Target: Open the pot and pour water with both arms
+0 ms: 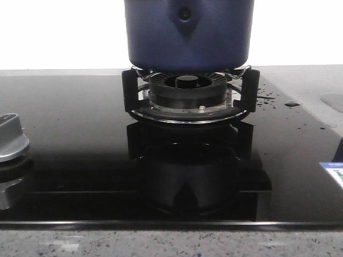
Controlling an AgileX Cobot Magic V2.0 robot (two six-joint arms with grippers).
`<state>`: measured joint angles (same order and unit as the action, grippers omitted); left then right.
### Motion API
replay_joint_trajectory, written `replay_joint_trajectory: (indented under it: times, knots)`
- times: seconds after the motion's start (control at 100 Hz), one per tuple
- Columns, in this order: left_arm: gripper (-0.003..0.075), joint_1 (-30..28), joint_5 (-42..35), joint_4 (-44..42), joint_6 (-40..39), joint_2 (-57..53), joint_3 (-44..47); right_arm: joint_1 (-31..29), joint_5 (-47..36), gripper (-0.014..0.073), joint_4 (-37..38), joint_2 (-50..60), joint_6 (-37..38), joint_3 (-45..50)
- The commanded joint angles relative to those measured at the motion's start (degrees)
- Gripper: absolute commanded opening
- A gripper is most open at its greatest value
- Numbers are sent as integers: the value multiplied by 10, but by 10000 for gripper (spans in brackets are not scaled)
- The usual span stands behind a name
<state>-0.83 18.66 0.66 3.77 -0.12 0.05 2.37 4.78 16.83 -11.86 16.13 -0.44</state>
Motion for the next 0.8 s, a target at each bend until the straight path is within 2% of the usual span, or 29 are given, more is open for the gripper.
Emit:
replay_joint_trajectory:
  times: [0.0,0.22,0.79]
  knots:
    - [-20,-1,-24,2,-7,-19,27,-14,-28,-71,-19,39,-12,19]
    - [-20,-1,-24,2,-7,-19,27,-24,137,-71,-42,138,-12,27]
    - [-20,-1,-24,2,-7,-19,27,-24,131,-71,-41,135,-17,27]
